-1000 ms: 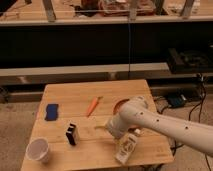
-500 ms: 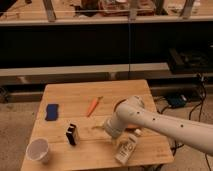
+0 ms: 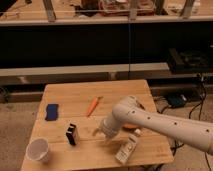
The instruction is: Knock the eraser over
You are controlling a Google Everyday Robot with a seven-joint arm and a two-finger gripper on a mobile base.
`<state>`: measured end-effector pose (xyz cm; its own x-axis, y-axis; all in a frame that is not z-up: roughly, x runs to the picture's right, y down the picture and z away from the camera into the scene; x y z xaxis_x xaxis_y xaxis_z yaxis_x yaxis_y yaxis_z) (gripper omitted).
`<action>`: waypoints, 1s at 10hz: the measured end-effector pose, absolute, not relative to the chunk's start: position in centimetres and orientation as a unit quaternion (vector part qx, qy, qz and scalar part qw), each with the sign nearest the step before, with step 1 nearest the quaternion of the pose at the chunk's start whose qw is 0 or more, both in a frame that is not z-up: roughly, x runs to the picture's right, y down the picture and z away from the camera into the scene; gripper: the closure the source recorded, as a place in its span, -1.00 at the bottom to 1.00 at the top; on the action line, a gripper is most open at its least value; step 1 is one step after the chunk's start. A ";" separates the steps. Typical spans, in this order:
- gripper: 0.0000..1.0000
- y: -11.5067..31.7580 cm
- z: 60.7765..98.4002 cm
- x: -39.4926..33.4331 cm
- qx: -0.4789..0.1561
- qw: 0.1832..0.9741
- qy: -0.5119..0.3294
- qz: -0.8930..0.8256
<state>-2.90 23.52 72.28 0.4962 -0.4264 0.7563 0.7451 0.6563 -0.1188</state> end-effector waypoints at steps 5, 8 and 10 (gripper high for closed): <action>0.89 22.9 73.0 -7.4 -0.217 0.824 -0.376 -0.365; 0.89 22.4 73.5 -9.5 -0.217 0.816 -0.385 -0.372; 0.89 22.3 73.7 -10.1 -0.218 0.814 -0.388 -0.374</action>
<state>-10.09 22.33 73.68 0.4188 -0.4394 0.7947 0.7777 0.6254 -0.0641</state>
